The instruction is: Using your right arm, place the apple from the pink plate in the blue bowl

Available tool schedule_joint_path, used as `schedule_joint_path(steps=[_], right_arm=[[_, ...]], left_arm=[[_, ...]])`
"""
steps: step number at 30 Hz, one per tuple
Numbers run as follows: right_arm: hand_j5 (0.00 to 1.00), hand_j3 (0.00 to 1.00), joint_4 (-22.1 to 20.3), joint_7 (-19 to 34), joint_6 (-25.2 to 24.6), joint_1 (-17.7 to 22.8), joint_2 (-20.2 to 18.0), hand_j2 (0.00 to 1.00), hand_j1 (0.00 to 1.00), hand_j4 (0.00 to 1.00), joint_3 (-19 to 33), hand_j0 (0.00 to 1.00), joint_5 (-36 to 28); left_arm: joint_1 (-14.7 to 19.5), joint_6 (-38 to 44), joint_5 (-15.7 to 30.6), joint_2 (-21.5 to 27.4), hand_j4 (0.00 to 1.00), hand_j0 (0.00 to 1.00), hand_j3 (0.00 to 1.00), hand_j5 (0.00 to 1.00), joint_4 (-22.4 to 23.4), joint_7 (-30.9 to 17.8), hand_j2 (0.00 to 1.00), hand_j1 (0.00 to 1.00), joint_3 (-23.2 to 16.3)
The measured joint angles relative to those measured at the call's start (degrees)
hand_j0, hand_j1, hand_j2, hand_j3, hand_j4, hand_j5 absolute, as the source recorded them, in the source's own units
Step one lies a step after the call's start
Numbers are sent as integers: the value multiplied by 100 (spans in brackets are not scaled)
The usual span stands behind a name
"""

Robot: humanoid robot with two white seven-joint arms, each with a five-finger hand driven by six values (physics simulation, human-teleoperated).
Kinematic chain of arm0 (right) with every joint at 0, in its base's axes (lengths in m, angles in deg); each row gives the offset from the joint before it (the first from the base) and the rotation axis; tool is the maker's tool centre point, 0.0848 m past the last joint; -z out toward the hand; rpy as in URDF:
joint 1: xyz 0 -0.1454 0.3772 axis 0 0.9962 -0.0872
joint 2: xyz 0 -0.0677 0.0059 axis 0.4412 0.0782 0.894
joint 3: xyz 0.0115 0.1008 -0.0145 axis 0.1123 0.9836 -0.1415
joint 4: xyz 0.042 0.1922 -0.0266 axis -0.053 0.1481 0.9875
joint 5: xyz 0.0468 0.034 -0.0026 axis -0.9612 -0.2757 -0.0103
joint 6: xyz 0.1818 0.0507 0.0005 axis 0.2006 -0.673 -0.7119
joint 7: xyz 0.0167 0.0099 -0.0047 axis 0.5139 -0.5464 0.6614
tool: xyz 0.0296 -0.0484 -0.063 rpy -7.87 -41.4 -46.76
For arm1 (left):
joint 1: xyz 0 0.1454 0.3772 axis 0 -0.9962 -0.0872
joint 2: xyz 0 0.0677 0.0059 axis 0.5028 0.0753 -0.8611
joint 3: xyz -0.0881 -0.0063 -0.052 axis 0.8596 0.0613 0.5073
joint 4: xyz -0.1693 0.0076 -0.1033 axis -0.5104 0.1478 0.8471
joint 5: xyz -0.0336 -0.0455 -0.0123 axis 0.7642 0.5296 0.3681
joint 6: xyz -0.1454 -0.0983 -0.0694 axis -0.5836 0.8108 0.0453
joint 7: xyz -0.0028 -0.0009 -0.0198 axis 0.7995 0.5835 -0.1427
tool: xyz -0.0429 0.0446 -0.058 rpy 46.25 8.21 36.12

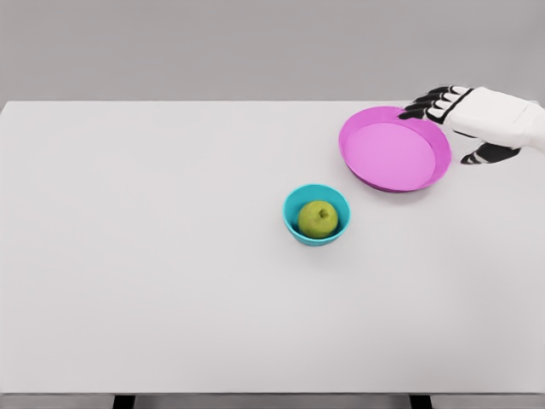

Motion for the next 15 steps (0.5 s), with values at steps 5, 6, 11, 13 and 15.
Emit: schedule_joint_path(steps=[5,6,11,13,15], right_arm=[[100,100,399,1,3,387,126,100,100,100,305,100,6],[100,100,425,1,3,414,137,100,100,100,326,100,5],[100,100,476,0,2,713,235,100,100,100,372,100,8],[100,100,493,0,1,730,272,100,100,100,377,100,11],[100,100,504,0,1,721,291,100,100,100,380,100,22]], left_arm=[[0,0,0,0,100,100,100,100,0,1,100,100,0],[0,0,0,0,100,100,100,100,0,0,100,100,0],[0,0,0,0,100,100,100,100,0,0,100,100,0],[0,0,0,0,100,100,100,100,0,-1,100,100,-1],[9,0,3,0,100,100,100,100,0,1,100,100,0]])
